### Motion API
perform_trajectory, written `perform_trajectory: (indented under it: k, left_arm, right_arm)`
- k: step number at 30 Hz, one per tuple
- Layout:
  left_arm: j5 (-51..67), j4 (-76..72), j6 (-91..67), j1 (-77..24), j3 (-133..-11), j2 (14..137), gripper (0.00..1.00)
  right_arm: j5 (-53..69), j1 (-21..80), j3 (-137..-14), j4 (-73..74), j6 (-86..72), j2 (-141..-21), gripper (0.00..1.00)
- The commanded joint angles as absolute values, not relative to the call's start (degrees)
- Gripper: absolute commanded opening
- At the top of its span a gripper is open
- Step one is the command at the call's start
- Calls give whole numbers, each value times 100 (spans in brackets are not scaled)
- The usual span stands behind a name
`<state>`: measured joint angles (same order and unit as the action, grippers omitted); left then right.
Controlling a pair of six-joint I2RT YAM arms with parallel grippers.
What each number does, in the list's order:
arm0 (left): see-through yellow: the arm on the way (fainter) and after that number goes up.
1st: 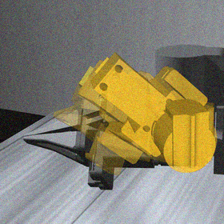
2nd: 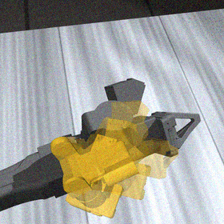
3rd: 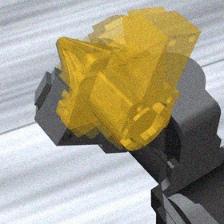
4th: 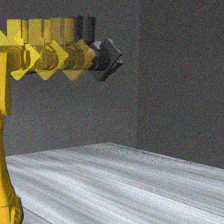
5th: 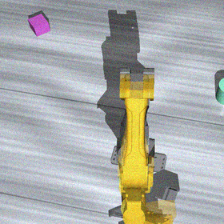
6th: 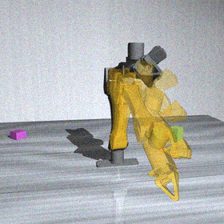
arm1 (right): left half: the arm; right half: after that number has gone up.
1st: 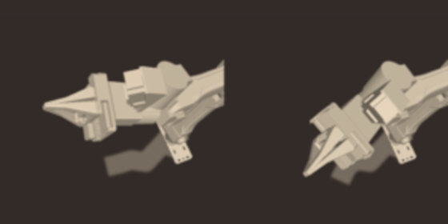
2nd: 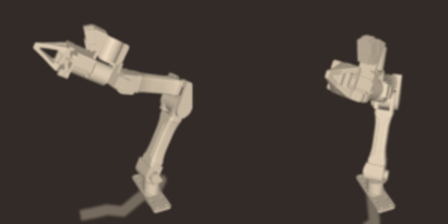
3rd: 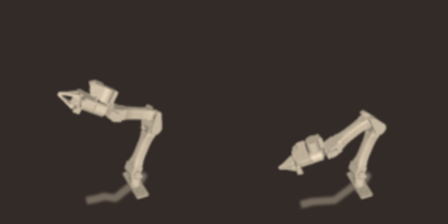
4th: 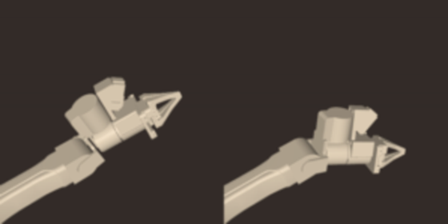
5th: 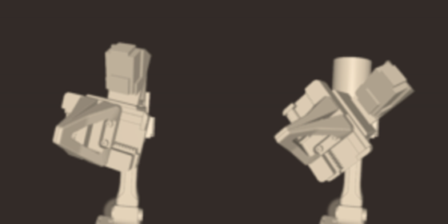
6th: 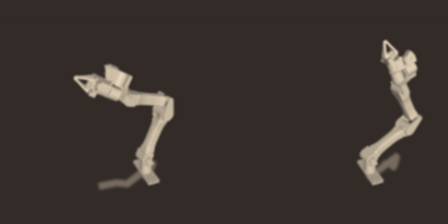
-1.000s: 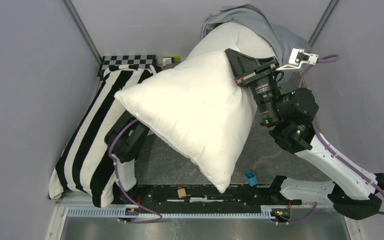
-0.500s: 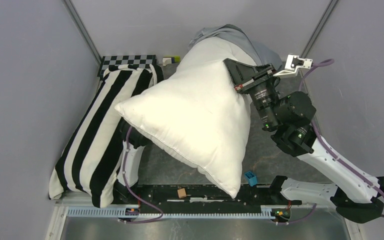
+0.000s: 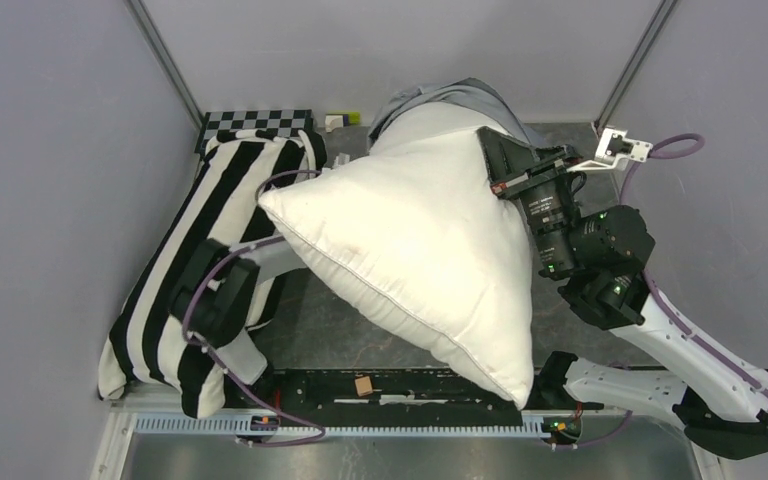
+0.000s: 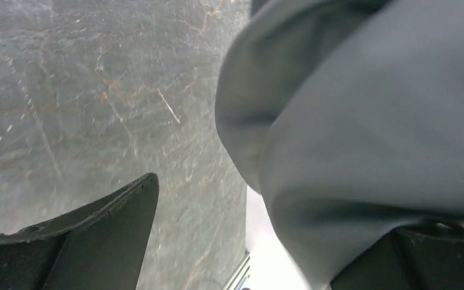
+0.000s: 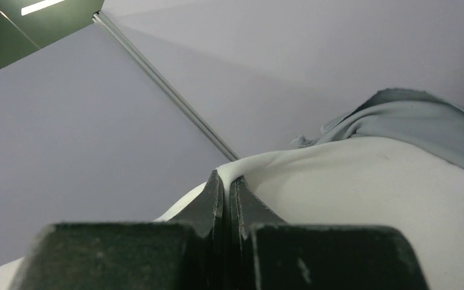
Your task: Remove the pillowcase from the pillow
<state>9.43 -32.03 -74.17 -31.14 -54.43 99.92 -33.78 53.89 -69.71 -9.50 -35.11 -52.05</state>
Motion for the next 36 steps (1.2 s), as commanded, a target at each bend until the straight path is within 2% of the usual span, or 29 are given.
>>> perform_trajectory:
  k: [1,7,12,15,18,21,24,26,28,31,32,34,36]
  left_arm:
    - [686,-1916,-6324,-3015,-4814,8496,100]
    - [364,39,-5703,-3108,-4469,6313,100]
    - [-814,1602,-5504,-3094,-4283,4230,100]
    - [-1429,2254,-5208,-3085,-4561,3483,100]
    - [-1621,3225,-4570,-3088,-5437,3537,100]
    - [-1308,3884,-3910,-3087,-6121,3926,100]
    - [-849,4284,-3536,-3086,-6650,4281,100]
    - [-951,4518,-3466,-3085,-6869,4384,100]
    - [-922,4579,-3322,-3092,-6959,4355,100]
    - [-359,4677,-3168,-3101,-7029,4549,100]
    - [-133,4768,-3173,-3115,-7071,4723,100]
    - [-27,4933,-3255,-3282,-7061,5027,100]
    - [-399,4899,-3338,-3723,-6936,5171,100]
  right_arm:
    - [-3426,5406,-7025,-2691,-2443,-5027,0]
    - [-3601,5408,-6084,-3341,-1687,-4715,0]
    - [-3579,5408,-5534,-3372,-1424,-4562,0]
    - [-3291,5405,-5267,-3262,-1215,-4512,0]
    - [-2675,5406,-4952,-3059,-1060,-4499,0]
    - [-1954,5401,-4776,-2938,-1091,-4714,0]
    - [-707,5410,-5311,-2227,-1054,-5328,0]
    - [80,5406,-5620,-1792,-956,-5670,3]
    - [395,5407,-5624,-1542,-924,-5737,20]
    - [226,5406,-5507,-1026,-827,-5619,64]
    - [51,5405,-5526,-728,-790,-5576,75]
    - [-488,5405,-5529,-236,-681,-5459,87]
    - [-1043,5406,-5490,324,-476,-5261,96]
